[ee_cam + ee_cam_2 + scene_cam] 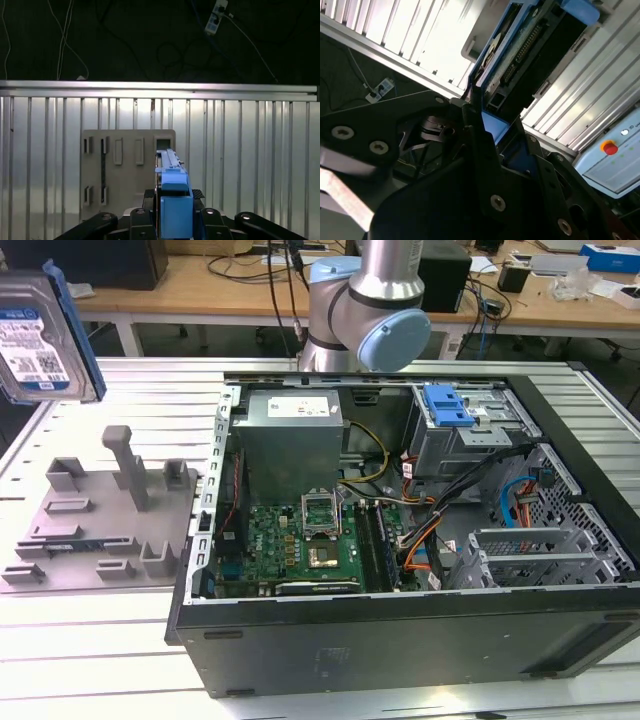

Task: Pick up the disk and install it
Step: 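Reach for the disk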

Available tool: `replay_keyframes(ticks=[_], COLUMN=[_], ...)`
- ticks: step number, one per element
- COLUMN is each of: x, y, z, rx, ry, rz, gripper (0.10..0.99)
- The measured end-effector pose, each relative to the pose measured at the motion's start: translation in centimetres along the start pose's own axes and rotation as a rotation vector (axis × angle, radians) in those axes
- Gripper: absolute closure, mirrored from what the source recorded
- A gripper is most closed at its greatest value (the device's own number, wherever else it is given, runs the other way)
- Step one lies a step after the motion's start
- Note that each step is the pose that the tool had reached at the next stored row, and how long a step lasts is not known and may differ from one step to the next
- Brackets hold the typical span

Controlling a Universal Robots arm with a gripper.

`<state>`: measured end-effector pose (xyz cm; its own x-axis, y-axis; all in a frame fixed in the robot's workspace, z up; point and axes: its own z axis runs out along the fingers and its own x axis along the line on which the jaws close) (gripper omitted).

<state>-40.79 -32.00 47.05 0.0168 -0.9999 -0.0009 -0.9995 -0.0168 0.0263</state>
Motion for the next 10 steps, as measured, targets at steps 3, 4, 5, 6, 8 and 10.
replay_keyframes(ticks=[3,4,5,6,8,10], x=[0.02,0.03,0.03,0.03,0.03,0.03], y=[0.03,0.03,0.03,0.03,0.03,0.03], z=[-1.57,-1.57,-1.57,-1.57,-1.57,-1.57], rx=[0.0,0.0,0.0,0.0,0.0,0.0], ry=[0.0,0.0,0.0,0.0,0.0001,0.0], rz=[0.0,0.0,0.0,0.0,0.0,0.0], gripper=[0.722,0.722,0.722,0.722,0.722,0.722])
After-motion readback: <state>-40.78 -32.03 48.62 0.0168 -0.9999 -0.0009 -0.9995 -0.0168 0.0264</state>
